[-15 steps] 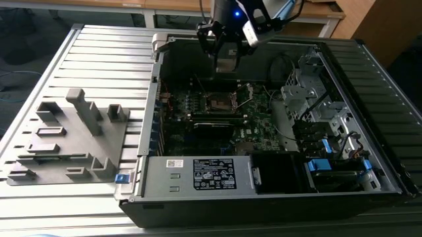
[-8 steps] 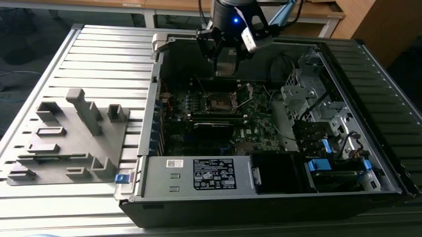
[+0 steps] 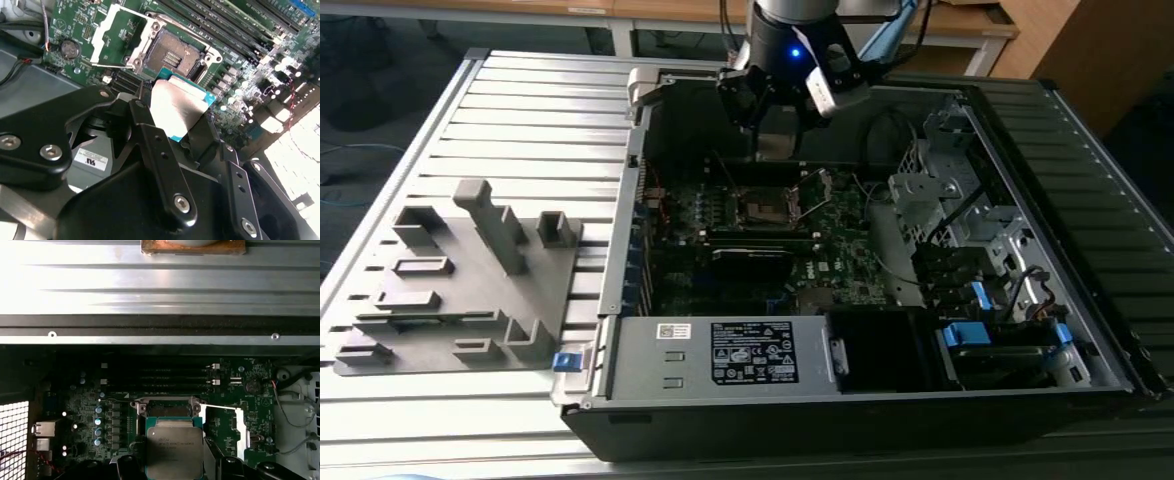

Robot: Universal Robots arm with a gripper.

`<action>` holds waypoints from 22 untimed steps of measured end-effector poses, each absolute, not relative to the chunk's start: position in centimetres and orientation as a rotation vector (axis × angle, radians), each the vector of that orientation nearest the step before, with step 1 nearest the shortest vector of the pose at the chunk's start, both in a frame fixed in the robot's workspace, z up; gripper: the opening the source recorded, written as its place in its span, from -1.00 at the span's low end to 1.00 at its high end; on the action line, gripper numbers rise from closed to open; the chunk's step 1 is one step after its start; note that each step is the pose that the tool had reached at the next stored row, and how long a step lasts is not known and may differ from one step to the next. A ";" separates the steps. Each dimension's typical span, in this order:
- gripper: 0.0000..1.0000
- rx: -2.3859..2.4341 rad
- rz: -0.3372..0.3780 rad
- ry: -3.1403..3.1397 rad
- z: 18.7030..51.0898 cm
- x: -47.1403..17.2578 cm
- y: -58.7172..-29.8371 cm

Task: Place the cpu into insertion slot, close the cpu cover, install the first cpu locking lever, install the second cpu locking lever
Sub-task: 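Place the cpu into insertion slot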

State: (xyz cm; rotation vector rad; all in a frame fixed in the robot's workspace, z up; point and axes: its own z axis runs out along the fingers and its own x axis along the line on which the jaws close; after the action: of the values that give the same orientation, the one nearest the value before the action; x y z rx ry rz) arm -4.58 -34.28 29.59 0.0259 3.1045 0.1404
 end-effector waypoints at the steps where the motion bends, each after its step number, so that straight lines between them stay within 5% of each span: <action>1: 0.08 0.026 0.140 3.104 29.4 -4.6 -34.3; 22: 0.08 0.026 0.141 3.101 28.0 -4.8 -34.3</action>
State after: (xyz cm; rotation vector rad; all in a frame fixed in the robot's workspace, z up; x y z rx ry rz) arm -4.80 -34.29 27.96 0.0258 3.1012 0.1410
